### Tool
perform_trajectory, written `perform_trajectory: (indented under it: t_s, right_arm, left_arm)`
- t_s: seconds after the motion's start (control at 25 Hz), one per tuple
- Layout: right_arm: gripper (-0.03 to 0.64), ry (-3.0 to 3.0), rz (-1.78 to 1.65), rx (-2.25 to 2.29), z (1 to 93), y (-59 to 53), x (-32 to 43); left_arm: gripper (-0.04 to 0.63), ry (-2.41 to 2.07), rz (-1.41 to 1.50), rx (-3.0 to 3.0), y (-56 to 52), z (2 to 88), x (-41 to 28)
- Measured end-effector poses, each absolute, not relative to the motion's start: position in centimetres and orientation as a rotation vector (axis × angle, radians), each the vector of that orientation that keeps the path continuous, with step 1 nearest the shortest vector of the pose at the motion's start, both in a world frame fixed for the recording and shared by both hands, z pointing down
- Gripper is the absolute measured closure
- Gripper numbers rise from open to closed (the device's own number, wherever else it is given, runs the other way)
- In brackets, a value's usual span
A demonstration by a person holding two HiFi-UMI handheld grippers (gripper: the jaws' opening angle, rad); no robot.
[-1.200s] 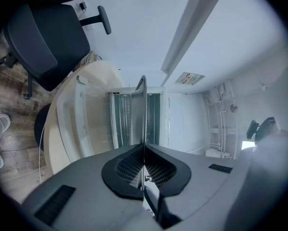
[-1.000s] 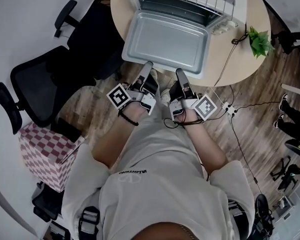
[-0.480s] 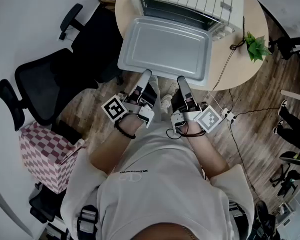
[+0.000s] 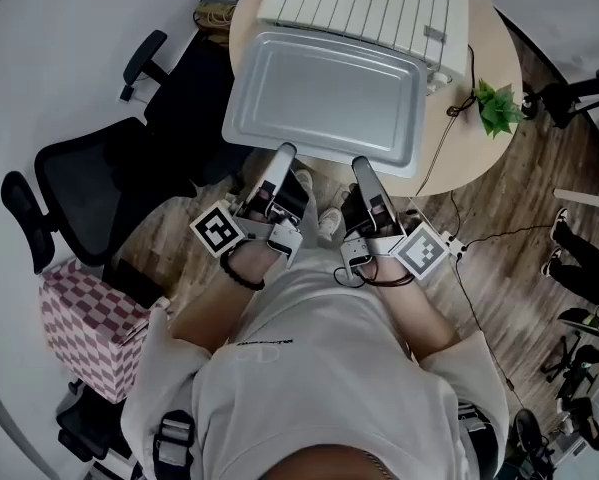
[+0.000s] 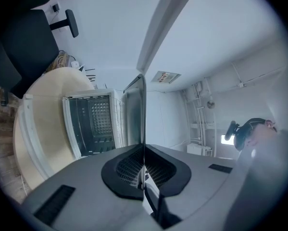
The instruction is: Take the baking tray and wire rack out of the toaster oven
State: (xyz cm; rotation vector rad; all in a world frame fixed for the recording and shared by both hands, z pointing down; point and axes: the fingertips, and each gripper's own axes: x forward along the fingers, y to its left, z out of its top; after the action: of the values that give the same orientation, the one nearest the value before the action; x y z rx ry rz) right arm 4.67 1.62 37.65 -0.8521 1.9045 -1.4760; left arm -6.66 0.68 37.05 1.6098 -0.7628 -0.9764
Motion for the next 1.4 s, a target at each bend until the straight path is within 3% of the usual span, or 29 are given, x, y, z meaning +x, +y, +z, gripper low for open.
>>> perform_trajectory:
  t_s: [1.08,1.4]
  right_arm:
    - [0.586,1.823,-1.320,-1.011,36.4,-20.3,9.3]
    - [0.588,1.789,-1.320,-1.037,37.3,-20.8,9.4]
  left_arm:
    - [0.588,-0.681,-0.981,1.641,-22.2,35.8,-2.1]
    - [0.588,-0.685,-0.975,1.618,-22.7,37.0,-1.9]
